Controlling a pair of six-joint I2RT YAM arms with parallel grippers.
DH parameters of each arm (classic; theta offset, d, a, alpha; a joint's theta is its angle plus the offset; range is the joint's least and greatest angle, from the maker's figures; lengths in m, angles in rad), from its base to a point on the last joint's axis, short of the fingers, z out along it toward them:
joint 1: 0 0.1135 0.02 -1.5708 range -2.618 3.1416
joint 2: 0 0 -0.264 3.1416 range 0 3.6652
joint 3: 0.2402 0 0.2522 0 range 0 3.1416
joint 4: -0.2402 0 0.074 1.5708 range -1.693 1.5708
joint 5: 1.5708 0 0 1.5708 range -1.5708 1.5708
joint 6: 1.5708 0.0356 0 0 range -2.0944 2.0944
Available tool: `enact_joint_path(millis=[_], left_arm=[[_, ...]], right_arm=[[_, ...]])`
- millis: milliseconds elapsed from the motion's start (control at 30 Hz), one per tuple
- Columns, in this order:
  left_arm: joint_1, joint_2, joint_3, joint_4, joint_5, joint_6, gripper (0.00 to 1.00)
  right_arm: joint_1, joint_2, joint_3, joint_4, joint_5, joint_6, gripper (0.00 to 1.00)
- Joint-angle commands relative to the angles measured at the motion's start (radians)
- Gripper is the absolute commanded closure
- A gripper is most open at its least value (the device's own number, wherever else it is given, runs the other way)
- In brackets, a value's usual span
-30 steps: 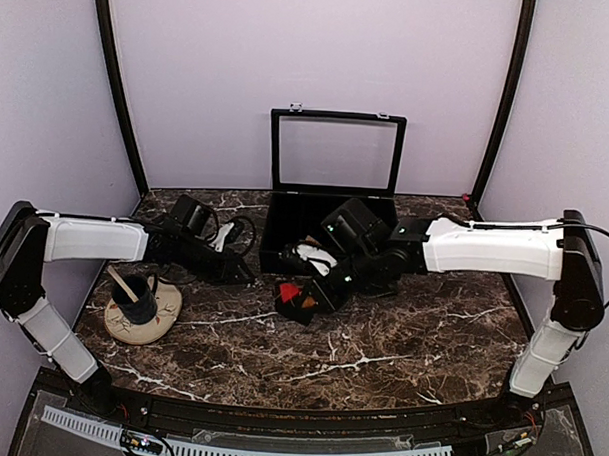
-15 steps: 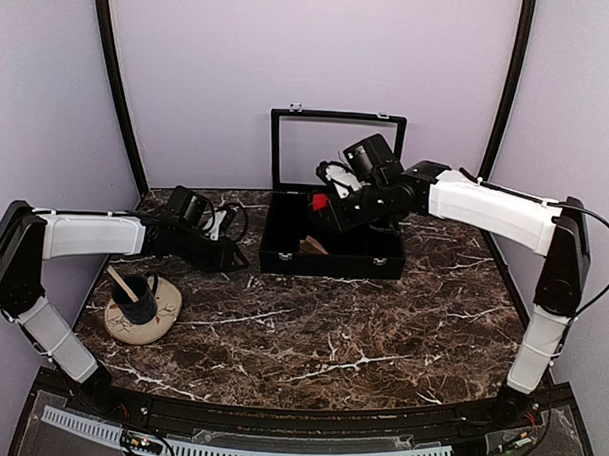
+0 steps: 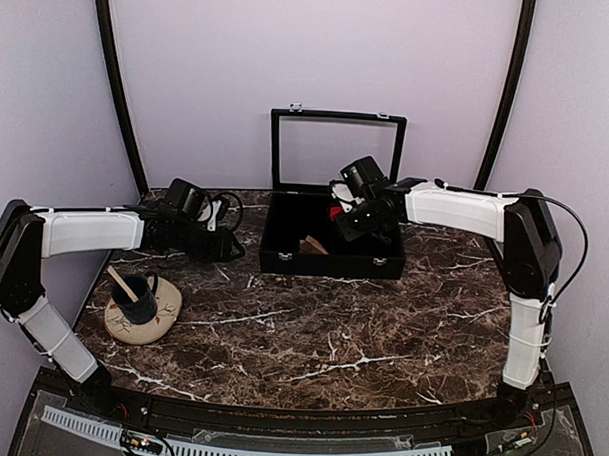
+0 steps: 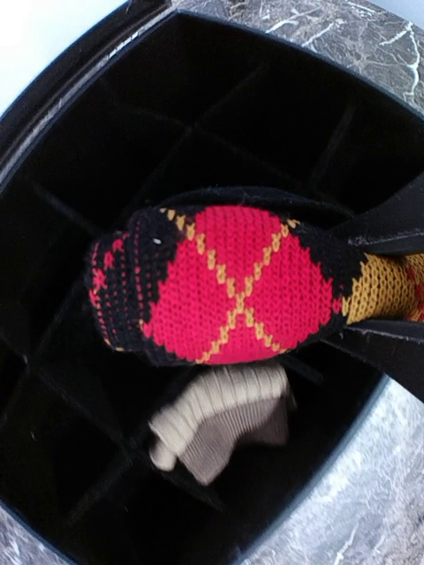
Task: Roll the socks
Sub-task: Move the storage box to the center of the board.
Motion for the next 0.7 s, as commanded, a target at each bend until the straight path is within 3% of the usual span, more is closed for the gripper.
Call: enact_joint_path(millis=[0, 667], left_arm=[[0.005, 0.0, 0.036, 0.009, -0.022, -0.003, 0.66], [0.008, 0.093, 0.059, 0.111, -0.065, -0.026, 0.64]], right_arm=[[-0.012, 0.036, -0.003, 0.017, 0.0, -0.034, 1.0], [-0.011, 0.066, -0.126, -0.249, -0.217, -0.069, 1.0]])
